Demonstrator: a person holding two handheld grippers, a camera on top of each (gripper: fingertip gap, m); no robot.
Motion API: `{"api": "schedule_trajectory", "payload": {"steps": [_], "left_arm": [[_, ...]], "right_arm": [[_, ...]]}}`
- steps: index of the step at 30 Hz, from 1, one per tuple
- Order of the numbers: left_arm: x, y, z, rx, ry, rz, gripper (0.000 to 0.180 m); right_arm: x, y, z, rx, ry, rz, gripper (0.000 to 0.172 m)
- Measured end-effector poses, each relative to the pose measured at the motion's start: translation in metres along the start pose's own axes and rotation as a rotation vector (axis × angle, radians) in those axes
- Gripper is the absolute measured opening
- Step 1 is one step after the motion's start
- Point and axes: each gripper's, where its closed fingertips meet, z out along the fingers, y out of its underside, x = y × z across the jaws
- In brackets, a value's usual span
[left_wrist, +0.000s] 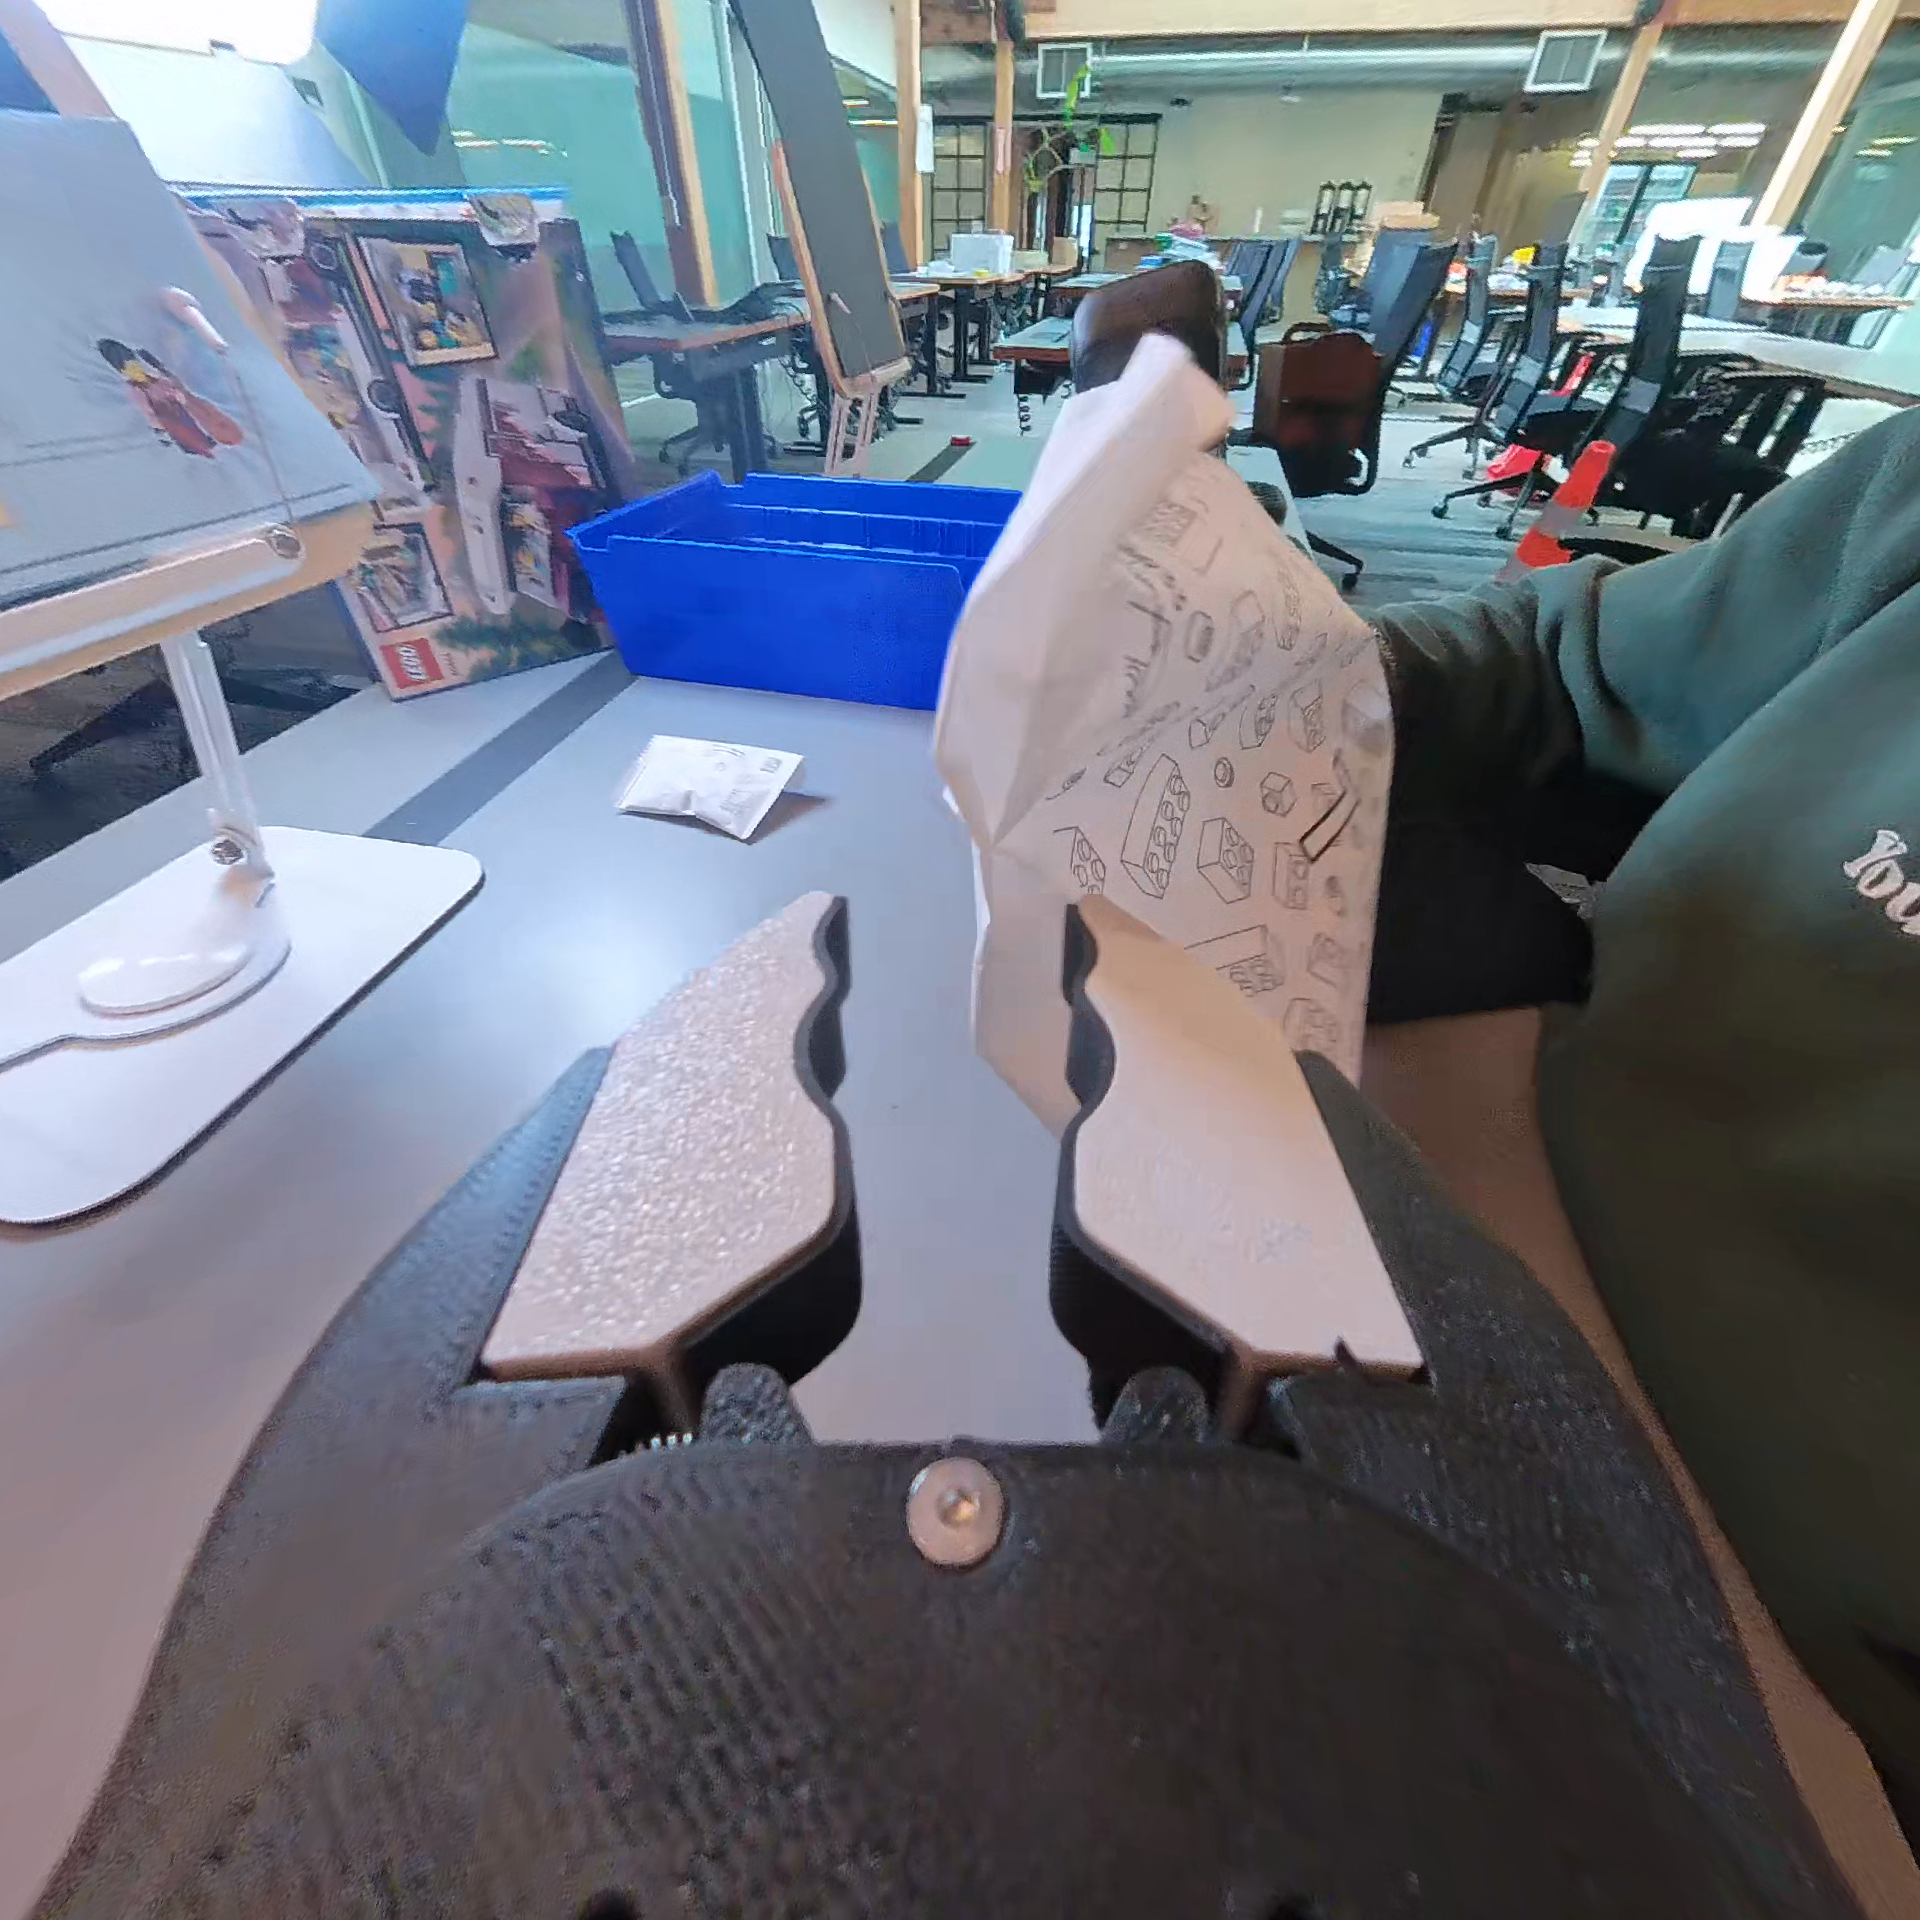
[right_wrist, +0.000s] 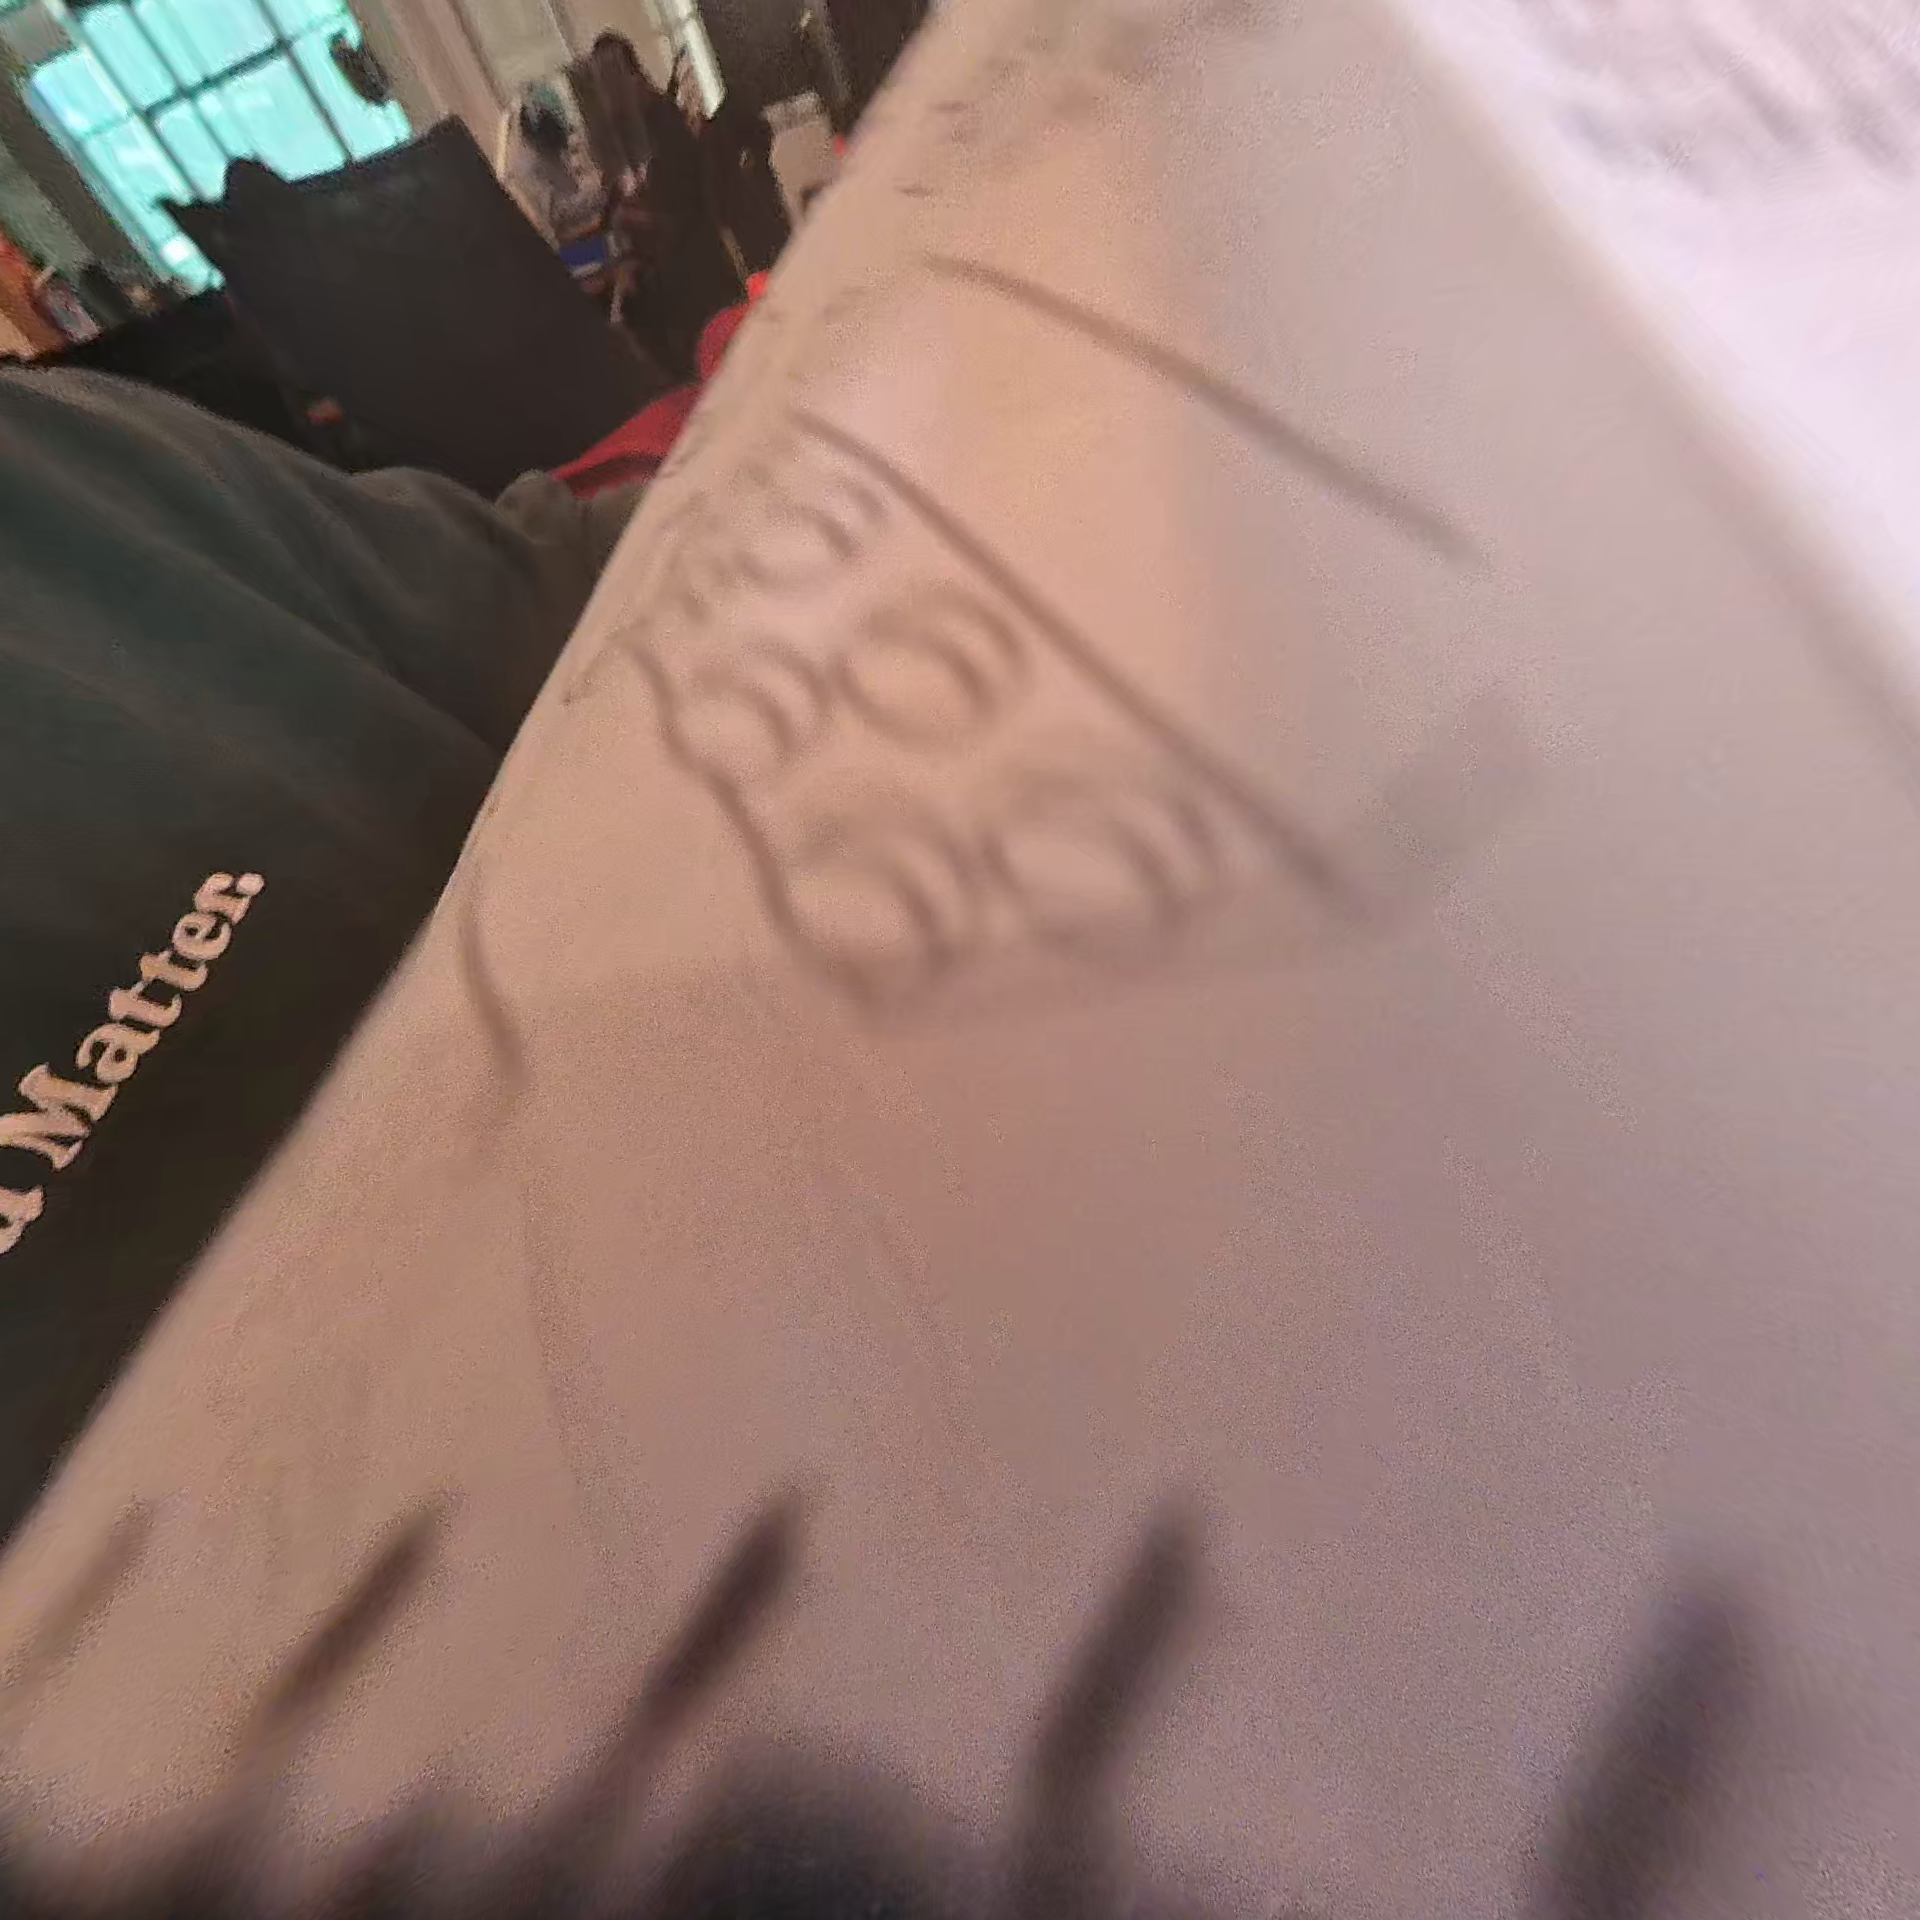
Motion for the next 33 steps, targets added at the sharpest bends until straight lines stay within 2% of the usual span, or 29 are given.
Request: {"api": "schedule_trajectory", "payload": {"steps": [1, 3, 6, 10, 15, 17, 21, 23, 26, 28, 31, 33], "left_arm": [[0.0, -0.001, -0.002, -0.001, -0.001, -0.003, 0.05], [0.001, -0.004, -0.002, -0.001, -0.002, -0.017, 0.06], [0.006, -0.005, 0.002, 0.0, 0.011, -0.002, 0.051], [-0.001, -0.016, 0.002, 0.048, -0.066, 0.044, 0.034], [-0.031, -0.037, -0.021, 0.257, -0.155, -0.098, 0.03], [-0.042, -0.039, -0.029, 0.333, -0.181, -0.169, 0.03], [-0.053, -0.034, -0.026, 0.357, -0.253, -0.167, 0.03], [-0.051, -0.033, -0.023, 0.349, -0.263, -0.137, 0.029], [-0.057, -0.034, -0.029, 0.358, -0.323, -0.097, 0.024], [-0.056, -0.035, -0.03, 0.352, -0.349, -0.063, 0.023], [-0.042, -0.038, -0.018, 0.336, -0.331, 0.001, 0.023], [-0.028, -0.04, -0.01, 0.283, -0.279, 0.073, 0.029]], "right_arm": [[0.006, -0.003, -0.003, 0.031, 0.022, 0.01, 0.071], [0.01, -0.011, -0.009, 0.088, 0.019, 0.021, 0.052], [0.021, -0.02, -0.014, 0.152, 0.074, 0.044, 0.035], [0.031, -0.025, -0.023, 0.181, 0.165, -0.007, 0.027], [0.021, -0.054, -0.056, 0.321, 0.094, -0.002, 0.037], [0.011, -0.053, -0.06, 0.298, 0.027, -0.015, 0.043], [-0.01, -0.049, -0.046, 0.239, -0.049, -0.09, 0.05], [-0.025, -0.061, -0.05, 0.261, -0.126, -0.09, 0.055], [-0.028, -0.067, -0.06, 0.21, -0.131, -0.096, 0.065], [-0.016, -0.063, -0.056, 0.146, -0.028, -0.122, 0.058], [0.0, -0.058, -0.042, 0.087, 0.073, -0.115, 0.037], [0.007, -0.06, -0.041, 0.068, 0.111, -0.143, 0.0]]}}
